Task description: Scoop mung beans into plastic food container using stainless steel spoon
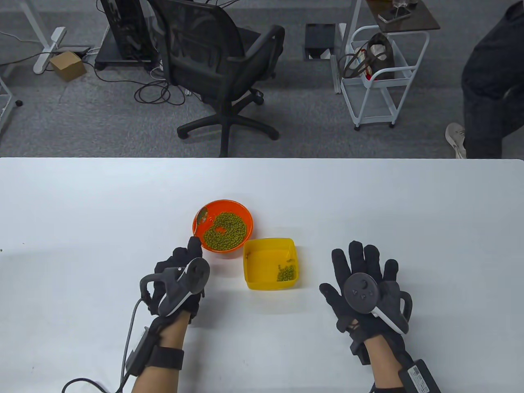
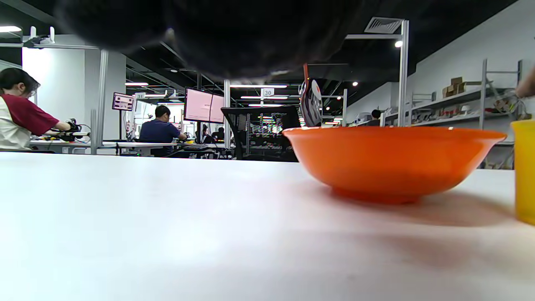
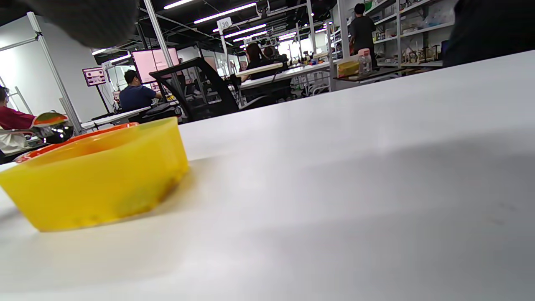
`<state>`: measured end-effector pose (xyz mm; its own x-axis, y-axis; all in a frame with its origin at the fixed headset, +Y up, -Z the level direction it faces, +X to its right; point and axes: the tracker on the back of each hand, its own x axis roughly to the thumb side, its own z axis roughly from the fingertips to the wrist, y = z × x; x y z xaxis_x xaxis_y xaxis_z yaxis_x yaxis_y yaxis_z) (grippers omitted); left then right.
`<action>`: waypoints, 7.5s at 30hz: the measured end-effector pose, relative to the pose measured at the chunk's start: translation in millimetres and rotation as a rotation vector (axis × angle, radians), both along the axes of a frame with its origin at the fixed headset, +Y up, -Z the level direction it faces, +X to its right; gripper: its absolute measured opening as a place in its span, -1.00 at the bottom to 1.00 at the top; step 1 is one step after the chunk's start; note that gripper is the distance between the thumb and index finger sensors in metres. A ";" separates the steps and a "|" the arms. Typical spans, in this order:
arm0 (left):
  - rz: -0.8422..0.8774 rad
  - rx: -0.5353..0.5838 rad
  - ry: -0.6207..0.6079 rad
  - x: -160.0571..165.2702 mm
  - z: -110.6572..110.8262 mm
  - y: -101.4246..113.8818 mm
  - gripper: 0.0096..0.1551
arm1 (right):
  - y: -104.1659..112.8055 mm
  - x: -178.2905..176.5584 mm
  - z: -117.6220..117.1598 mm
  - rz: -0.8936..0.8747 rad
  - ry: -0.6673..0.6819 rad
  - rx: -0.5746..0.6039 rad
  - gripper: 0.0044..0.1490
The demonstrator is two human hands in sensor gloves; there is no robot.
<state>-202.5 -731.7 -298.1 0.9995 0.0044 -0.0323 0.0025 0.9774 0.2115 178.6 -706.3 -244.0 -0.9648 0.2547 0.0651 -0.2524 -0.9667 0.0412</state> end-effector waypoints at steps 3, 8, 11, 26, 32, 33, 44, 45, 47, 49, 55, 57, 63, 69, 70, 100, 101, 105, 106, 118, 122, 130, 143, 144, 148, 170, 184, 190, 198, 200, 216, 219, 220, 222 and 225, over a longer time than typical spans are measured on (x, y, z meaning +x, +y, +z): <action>-0.007 -0.023 0.021 1.4 -1.2 -1.8 -0.47 | 0.0 -0.1 0.0 -0.004 0.001 0.001 0.05; -0.021 -0.032 0.017 3.4 -0.9 -2.1 -0.46 | -0.1 -0.2 -0.1 -0.005 0.001 0.003 0.04; -0.041 -0.042 0.017 5.0 -1.0 -3.2 -0.46 | -0.1 -0.1 -0.1 -0.004 0.001 0.003 0.05; -0.090 -0.061 0.041 10.9 -0.9 -1.2 -0.41 | -0.4 0.1 -0.4 -0.007 0.000 0.002 0.04; -0.151 -0.021 0.073 14.2 -0.2 -0.1 -0.41 | -0.4 0.0 -0.3 -0.006 0.001 0.003 0.04; -0.146 -0.026 0.072 14.1 -0.4 -0.2 -0.42 | -0.5 0.0 -0.4 -0.006 0.000 0.003 0.04; 0.311 -0.179 0.053 7.6 -4.1 3.6 -0.46 | -0.5 0.1 -0.4 -0.011 0.002 0.006 0.03; 0.384 -0.193 0.050 7.2 -4.5 3.7 -0.46 | -0.6 0.1 -0.4 -0.011 0.002 0.007 0.03; 0.481 -0.233 0.040 7.1 -5.6 3.1 -0.46 | -0.5 0.0 -0.3 -0.011 0.002 0.007 0.04; 0.575 -0.270 0.036 7.1 -6.5 0.5 -0.46 | -0.7 0.0 -0.2 -0.013 0.003 0.006 0.04; 0.865 -0.367 0.058 3.1 -7.8 -12.3 -0.41 | -0.8 -0.1 0.0 -0.016 0.002 0.003 0.04; 0.917 -0.378 0.068 0.5 -7.9 -14.0 -0.40 | -0.9 0.0 0.0 -0.017 0.002 0.002 0.04; 1.088 -0.326 0.150 -15.7 -4.7 -18.2 -0.43 | -1.0 0.3 -0.1 -0.019 0.001 0.001 0.05; 1.222 -0.277 0.194 -29.7 -0.5 -23.5 -0.43 | -1.1 0.5 -0.3 -0.022 0.001 -0.001 0.05; 1.239 -0.268 0.200 -31.1 0.0 -23.9 -0.44 | -1.1 0.5 -0.3 -0.022 0.001 -0.001 0.05; 1.176 -0.547 -0.256 5.4 -6.2 -15.8 -0.47 | -1.2 0.2 -0.6 -0.021 0.002 -0.008 0.05; 1.135 -0.564 -0.263 8.5 -6.2 -16.0 -0.47 | -1.2 0.2 -0.6 -0.020 0.002 -0.009 0.05; 1.057 -0.607 -0.276 14.6 -5.9 -17.6 -0.47 | -1.2 0.3 -0.6 -0.021 0.002 -0.009 0.05; 1.038 -0.609 -0.275 15.7 -5.8 -17.8 -0.47 | -1.1 0.3 -0.6 -0.022 0.002 -0.009 0.05; 0.773 -0.535 -0.313 28.5 -3.4 -4.4 -0.48 | -1.1 0.0 -0.7 -0.020 0.005 -0.007 0.05; 0.662 -0.490 -0.339 36.6 -0.4 3.4 -0.48 | -1.4 -0.1 -0.7 -0.020 0.006 -0.007 0.04; 0.465 -0.385 -0.395 48.0 5.6 13.1 -0.49 | -1.3 -0.2 -0.6 -0.021 0.007 -0.005 0.04; 0.511 -0.081 -0.422 29.6 10.7 26.6 -0.48 | -1.1 -0.1 -0.4 -0.022 0.007 -0.003 0.05; 0.523 -0.011 -0.396 25.1 11.5 28.4 -0.48 | -0.9 0.0 -0.4 -0.022 0.008 -0.003 0.05; 0.483 0.096 -0.282 10.9 11.7 30.7 -0.45 | -0.9 0.4 -0.2 -0.024 0.006 -0.002 0.05; 0.059 0.013 -0.012 -1.4 -7.1 1.5 -0.45 | -1.7 -1.0 0.0 -0.018 0.012 -0.005 0.05; 0.303 -0.153 -0.057 0.0 -12.2 1.1 -0.43 | -2.0 -1.4 -0.1 -0.016 0.012 -0.009 0.05; 0.624 -0.293 -0.095 -7.1 -17.1 -6.0 -0.39 | -2.0 -1.9 -0.1 -0.015 0.014 -0.010 0.05; 0.317 -0.267 -0.042 -3.7 -15.8 -2.4 -0.38 | -2.1 -1.7 -0.1 -0.018 0.013 -0.012 0.05; 0.246 -0.254 -0.048 0.9 -15.0 -1.5 -0.39 | -2.1 -1.9 0.0 -0.015 0.015 -0.012 0.06; 0.396 -0.232 -0.170 5.7 -11.0 -9.4 -0.40 | -2.1 -1.1 -0.1 -0.023 0.016 -0.012 0.06; 0.391 -0.212 -0.188 7.7 -9.8 -10.2 -0.40 | -2.1 -1.0 -0.2 -0.024 0.016 -0.013 0.05; 0.389 -0.211 -0.190 8.7 -9.6 -10.8 -0.40 | -2.1 -1.0 -0.2 -0.025 0.016 -0.013 0.06; 0.391 -0.210 -0.188 10.0 -9.3 -11.8 -0.40 | -2.1 -1.1 -0.1 -0.025 0.017 -0.012 0.06; 0.395 -0.189 -0.174 10.3 -9.0 -12.4 -0.41 | -2.2 -0.9 -0.2 -0.025 0.017 -0.013 0.06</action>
